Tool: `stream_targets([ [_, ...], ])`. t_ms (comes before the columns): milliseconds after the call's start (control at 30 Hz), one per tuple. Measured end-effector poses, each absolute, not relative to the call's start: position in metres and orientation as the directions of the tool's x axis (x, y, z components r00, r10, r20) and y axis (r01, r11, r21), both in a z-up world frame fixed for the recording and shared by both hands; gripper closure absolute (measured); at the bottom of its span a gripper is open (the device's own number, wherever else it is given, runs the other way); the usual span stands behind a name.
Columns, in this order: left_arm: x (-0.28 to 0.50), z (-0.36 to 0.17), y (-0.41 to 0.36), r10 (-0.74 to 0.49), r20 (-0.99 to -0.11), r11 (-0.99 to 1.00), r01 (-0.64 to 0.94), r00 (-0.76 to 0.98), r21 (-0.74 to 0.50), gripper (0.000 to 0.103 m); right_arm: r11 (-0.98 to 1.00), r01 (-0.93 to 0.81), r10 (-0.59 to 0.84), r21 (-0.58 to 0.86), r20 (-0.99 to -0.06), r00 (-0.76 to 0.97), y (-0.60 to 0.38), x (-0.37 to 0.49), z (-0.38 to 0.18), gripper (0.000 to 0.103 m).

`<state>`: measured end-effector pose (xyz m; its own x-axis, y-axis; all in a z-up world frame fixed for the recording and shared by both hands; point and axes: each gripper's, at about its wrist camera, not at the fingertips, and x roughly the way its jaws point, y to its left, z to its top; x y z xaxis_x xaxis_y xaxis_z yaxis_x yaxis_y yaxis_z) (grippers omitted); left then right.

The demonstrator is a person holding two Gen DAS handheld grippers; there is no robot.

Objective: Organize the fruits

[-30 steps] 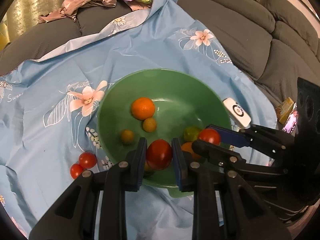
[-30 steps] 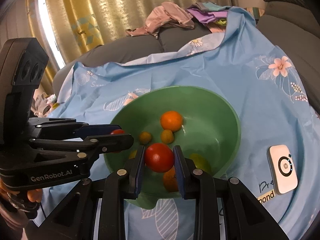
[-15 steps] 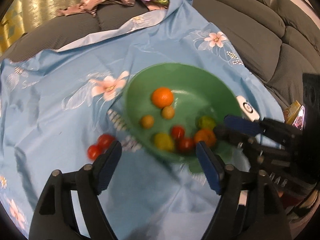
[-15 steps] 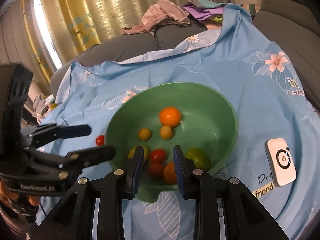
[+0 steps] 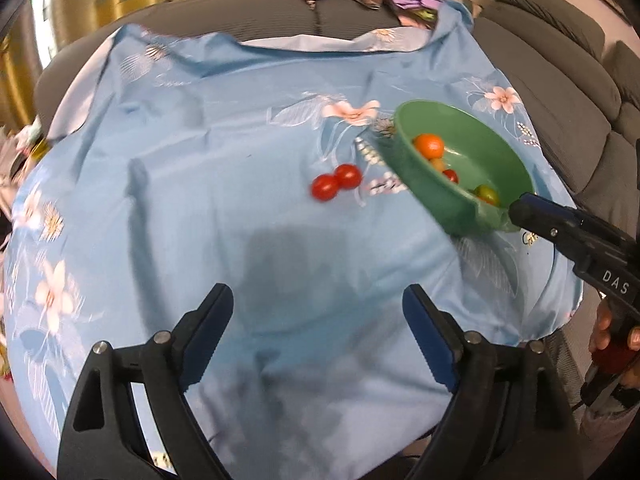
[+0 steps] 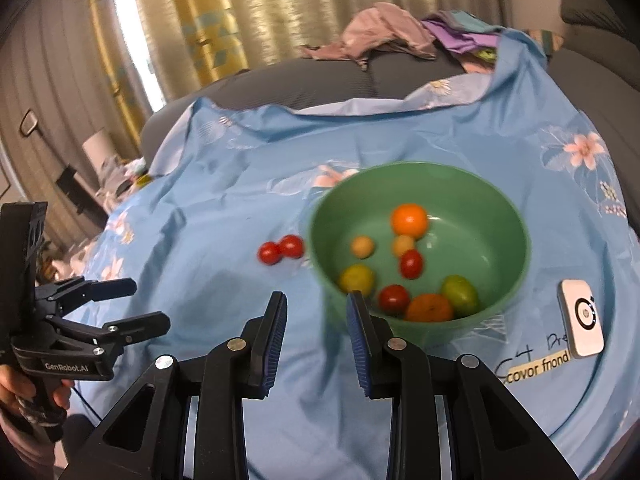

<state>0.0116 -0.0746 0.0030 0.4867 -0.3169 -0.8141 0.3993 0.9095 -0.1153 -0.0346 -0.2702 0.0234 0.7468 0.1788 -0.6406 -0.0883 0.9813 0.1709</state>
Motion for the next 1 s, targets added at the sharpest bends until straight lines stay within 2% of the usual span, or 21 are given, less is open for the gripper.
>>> stream_targets([
  [567,-0.017,0.006,-0.019,-0.303,-0.785,0.927,0.358,0.541,-0.111,0.016,0.973,-0.196,0.228,0.123,-0.656,0.719,-0.204,-0.038,0.026,0.072],
  [1000,0.022,-0.013,-0.050,-0.328,-0.793,0.903,0.418,0.513,-0.103,0.017,0.955,-0.211,0.296,0.207,-0.647,0.703,-0.218,-0.017,0.010,0.072],
])
